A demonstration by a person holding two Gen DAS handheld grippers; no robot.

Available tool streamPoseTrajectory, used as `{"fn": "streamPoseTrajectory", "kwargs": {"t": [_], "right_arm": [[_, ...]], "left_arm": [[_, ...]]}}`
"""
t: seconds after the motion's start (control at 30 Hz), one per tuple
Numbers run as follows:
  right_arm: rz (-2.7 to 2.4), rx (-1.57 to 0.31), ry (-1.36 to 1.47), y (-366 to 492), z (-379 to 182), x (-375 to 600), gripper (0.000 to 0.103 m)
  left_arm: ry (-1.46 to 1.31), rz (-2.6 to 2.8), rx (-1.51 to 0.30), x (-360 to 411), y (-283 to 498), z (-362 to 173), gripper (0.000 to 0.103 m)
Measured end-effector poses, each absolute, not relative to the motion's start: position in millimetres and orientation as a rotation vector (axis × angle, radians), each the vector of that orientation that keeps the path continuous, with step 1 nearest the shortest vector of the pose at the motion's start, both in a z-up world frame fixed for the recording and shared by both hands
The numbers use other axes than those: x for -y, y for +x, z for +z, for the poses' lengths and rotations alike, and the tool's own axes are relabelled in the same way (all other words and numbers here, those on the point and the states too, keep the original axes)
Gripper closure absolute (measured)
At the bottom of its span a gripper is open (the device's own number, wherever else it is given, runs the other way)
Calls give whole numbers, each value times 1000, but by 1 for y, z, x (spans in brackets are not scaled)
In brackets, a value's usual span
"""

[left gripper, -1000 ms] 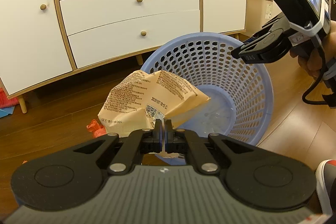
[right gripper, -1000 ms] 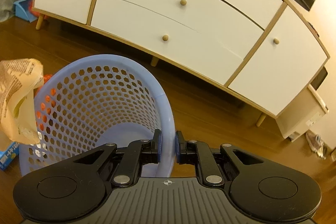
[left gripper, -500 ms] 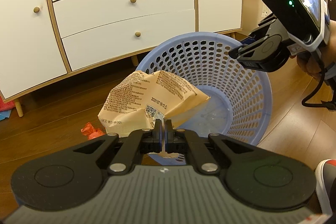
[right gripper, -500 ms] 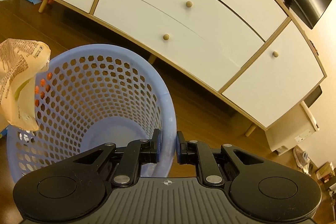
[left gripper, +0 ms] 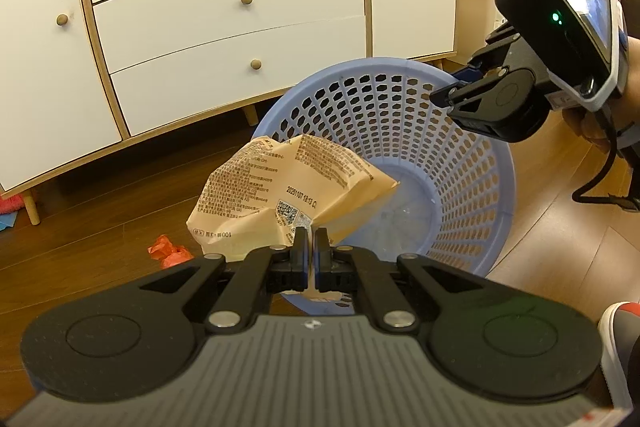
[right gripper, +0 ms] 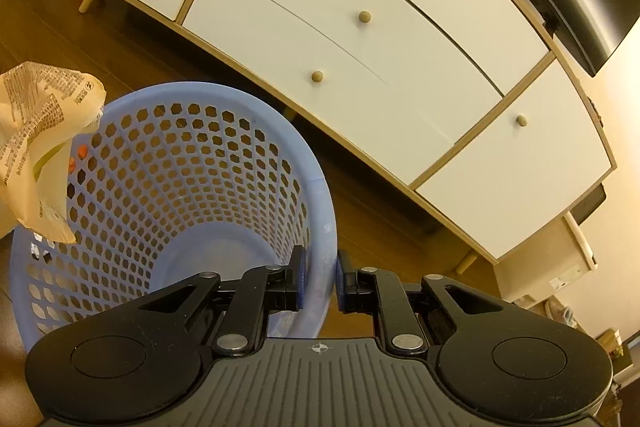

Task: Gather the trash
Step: 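Carry the paper bag over the wastebasket and open the left tool while the right tool holds it, then move the open left tool back down to the blue face mask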

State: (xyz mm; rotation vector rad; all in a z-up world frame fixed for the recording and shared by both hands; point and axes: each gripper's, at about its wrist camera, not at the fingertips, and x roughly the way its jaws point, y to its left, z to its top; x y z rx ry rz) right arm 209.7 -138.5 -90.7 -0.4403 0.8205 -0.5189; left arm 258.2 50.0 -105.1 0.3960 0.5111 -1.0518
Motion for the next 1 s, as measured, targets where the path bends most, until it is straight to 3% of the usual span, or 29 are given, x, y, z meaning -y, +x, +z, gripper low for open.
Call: {"fn": "streamPoseTrajectory", "kwargs": {"t": [0.3, 0.47, 1.0], "right_arm": [[-506, -817, -435, 209, -90, 140, 92], [-506, -818, -434, 209, -90, 141, 92], [-508, -823, -418, 211, -89, 142, 92]], "left_arm": [[400, -1080, -501, -40, 258, -102, 99], [397, -1095, -518, -32, 258, -103, 76], [372, -1046, -559, -51, 269, -106, 74]]}}
